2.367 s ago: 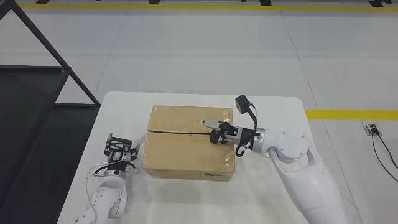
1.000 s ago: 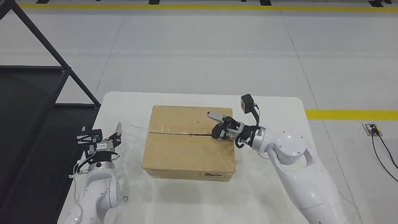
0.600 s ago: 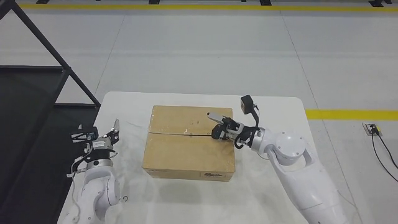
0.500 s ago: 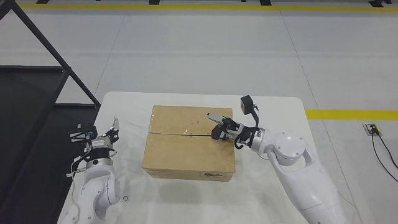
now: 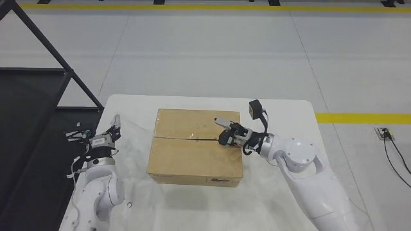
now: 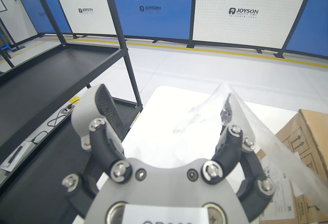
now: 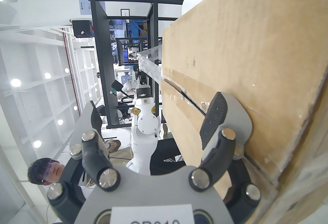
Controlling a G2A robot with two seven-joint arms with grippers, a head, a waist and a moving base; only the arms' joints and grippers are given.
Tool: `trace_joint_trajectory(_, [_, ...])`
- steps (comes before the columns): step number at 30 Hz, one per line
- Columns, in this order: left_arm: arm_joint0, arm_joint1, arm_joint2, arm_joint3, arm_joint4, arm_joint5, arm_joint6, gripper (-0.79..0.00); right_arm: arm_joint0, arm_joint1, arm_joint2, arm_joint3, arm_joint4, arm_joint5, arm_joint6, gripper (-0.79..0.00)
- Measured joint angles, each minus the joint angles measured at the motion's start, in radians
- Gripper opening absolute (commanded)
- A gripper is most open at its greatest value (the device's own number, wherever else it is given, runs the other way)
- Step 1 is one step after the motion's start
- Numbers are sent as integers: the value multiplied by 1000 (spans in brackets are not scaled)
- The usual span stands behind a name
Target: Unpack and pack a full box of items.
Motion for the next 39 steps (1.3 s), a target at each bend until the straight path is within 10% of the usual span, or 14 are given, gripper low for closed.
trace_joint_trajectory(28, [19, -17, 51, 161, 166, -248, -61, 0, 46, 0, -21, 53, 21, -10, 10, 0])
trace_joint_trajectory(39, [-75, -40, 102, 266, 248, -194, -24, 0, 62, 0, -30, 67, 25, -14, 9, 0])
